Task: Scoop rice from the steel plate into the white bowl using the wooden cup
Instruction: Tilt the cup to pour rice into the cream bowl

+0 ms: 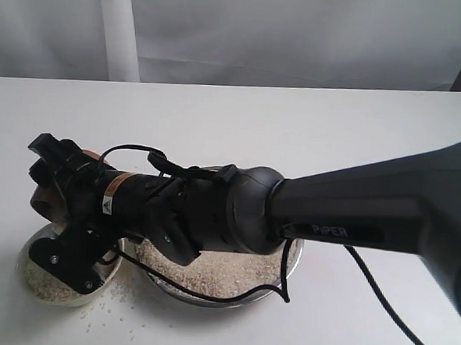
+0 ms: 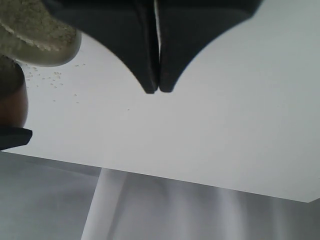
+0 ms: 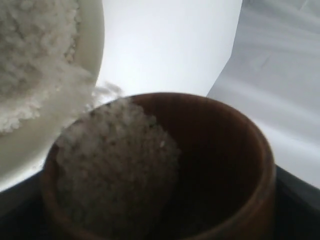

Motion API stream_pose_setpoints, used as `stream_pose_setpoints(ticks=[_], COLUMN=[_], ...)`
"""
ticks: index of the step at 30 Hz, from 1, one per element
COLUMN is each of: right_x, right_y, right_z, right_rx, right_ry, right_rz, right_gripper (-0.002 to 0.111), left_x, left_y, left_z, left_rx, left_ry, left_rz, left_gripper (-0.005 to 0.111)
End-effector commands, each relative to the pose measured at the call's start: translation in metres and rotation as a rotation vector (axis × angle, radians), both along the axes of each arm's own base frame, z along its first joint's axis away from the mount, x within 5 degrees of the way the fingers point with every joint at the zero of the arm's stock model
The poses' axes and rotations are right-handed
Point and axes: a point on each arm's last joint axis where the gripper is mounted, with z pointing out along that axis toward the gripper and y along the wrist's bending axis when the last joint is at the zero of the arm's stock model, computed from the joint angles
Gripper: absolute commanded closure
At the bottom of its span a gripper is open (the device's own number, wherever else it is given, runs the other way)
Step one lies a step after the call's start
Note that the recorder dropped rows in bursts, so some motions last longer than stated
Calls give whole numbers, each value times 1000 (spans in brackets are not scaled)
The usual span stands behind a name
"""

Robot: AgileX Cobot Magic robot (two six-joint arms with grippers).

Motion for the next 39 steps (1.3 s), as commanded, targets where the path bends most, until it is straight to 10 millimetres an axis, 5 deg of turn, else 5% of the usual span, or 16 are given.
stream_pose_setpoints(ticks=[1,39], right_x=[6,0], right_y=[-1,5], right_z=[8,14], right_rx=[26,-51], right_ry=[-43,-300], right_rz=[-1,214], right_gripper=[108,108], left_x=[0,0], left_y=[-1,-1], left_z=[2,2], left_rx=[-6,-6], left_ry=[-13,-13], left_rz=[-6,-6], left_gripper=[107,107])
